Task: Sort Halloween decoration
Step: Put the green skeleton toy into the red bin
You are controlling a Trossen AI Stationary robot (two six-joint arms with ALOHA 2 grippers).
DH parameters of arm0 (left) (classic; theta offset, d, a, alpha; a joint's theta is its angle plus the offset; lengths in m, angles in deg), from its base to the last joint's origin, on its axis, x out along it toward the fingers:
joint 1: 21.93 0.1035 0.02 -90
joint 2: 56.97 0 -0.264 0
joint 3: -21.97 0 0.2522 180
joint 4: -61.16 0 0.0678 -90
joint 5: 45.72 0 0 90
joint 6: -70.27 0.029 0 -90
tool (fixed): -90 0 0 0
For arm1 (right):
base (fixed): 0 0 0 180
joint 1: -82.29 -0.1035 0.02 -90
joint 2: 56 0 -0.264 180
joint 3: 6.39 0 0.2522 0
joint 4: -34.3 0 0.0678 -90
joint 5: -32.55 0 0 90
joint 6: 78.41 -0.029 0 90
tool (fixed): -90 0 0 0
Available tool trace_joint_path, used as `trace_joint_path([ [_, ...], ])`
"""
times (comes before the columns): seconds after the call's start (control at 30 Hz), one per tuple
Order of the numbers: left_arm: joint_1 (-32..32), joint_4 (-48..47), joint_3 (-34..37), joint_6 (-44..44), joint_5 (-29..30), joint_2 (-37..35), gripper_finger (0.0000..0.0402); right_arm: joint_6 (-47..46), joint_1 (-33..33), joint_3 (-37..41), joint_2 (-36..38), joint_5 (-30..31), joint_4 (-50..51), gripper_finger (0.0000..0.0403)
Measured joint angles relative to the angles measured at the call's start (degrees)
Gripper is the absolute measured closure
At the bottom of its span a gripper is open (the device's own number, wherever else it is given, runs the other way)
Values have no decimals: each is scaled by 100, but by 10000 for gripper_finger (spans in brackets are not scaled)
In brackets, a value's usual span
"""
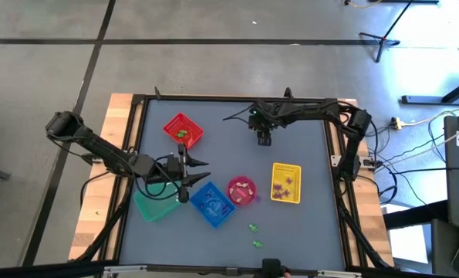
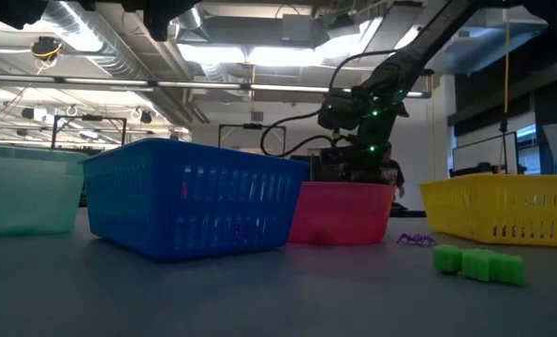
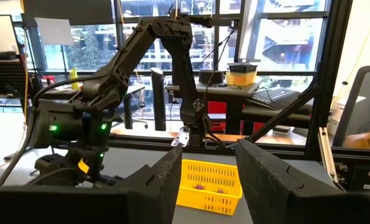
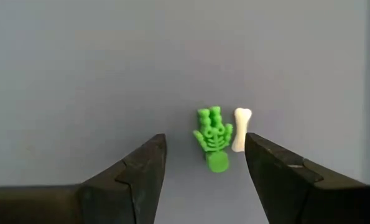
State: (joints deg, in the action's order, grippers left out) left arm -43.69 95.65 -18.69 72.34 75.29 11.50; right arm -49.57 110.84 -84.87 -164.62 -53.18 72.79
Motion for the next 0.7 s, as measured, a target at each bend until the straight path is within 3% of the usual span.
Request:
trace_joint_path([
  [0.27, 0, -2, 0, -2, 0, 0, 264, -14, -2, -7, -84, -167, 83, 192],
  [0.53, 0, 0, 0, -5, 0, 0, 264, -13, -4, -1, -99, -235, 193, 271],
  [0.7, 0, 0, 0, -8, 0, 0, 264, -13, -4, -1, -104, -230, 188, 301],
])
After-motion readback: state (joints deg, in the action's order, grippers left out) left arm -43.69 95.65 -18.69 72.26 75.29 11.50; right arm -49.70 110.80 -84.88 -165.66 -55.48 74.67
